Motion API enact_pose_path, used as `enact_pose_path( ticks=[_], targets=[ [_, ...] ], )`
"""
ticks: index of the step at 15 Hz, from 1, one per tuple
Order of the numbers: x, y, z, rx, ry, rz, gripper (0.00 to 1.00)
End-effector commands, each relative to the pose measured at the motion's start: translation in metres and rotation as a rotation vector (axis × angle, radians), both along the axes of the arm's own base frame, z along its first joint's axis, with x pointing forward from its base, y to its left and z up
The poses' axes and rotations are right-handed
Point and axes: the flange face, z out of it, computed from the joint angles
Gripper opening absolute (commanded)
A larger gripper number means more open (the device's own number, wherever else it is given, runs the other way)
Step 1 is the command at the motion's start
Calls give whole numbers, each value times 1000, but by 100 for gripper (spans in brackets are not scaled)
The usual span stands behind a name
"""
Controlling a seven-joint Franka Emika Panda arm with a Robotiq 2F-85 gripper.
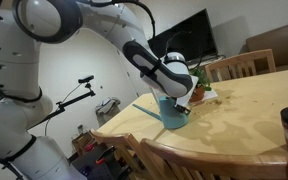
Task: Use the watering can to water the plant
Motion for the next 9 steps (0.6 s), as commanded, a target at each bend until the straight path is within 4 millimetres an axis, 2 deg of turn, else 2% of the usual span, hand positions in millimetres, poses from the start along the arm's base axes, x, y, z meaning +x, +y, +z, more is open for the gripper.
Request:
enact_pose_path(
  ticks=[1, 9],
  targets=[
    [7, -9, 2, 35, 4, 25, 100],
    [4, -5, 25, 35, -11, 13, 100]
  ],
)
